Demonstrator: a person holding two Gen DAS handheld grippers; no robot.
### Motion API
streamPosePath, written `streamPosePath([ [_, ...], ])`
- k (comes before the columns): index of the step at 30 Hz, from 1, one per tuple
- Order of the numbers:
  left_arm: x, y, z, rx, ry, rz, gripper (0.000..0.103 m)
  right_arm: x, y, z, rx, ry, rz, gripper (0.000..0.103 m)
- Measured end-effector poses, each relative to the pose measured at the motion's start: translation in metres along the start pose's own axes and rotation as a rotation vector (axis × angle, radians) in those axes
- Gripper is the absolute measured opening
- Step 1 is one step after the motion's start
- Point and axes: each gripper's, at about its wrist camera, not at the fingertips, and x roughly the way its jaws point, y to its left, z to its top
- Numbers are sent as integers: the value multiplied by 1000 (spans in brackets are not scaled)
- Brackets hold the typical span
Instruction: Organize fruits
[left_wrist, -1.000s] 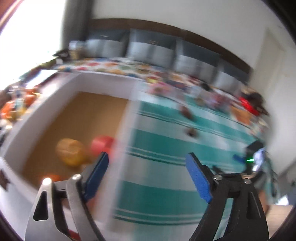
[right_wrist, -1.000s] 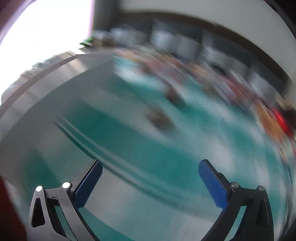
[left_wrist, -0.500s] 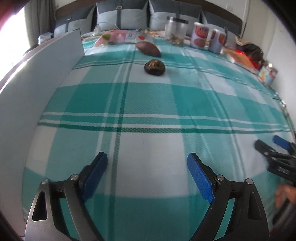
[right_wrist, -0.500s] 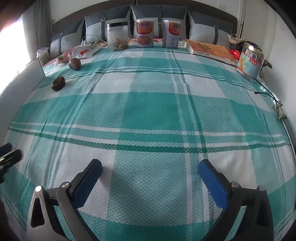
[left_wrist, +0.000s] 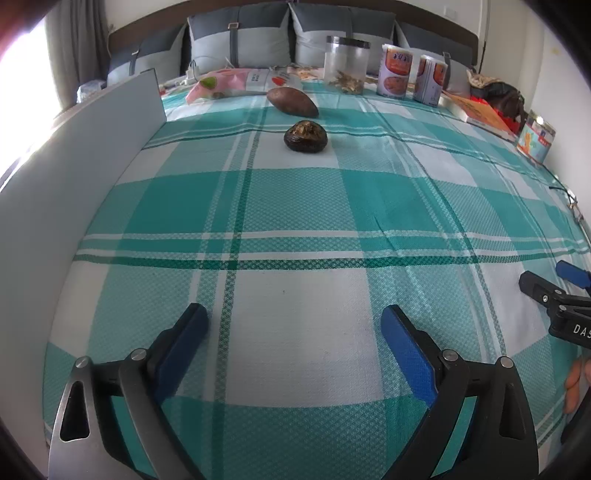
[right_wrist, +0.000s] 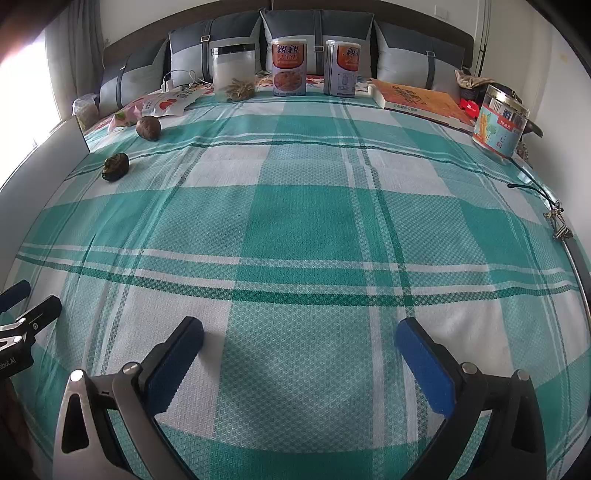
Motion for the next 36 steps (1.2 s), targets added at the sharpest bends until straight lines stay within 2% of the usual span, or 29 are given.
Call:
streamPosePath([
  [25,3,-3,1,2,2,5,97,0,0,0,4,-3,2,103],
  [29,17,-5,33,27,7,-65,97,0,0,0,4,-3,2,103],
  [34,62,-8,109,7,-3,-31,97,0,0,-1,5,-3,2,103],
  [36,80,-7,124,-4,6,-23,96,0,0,0,5,-3,2,103],
])
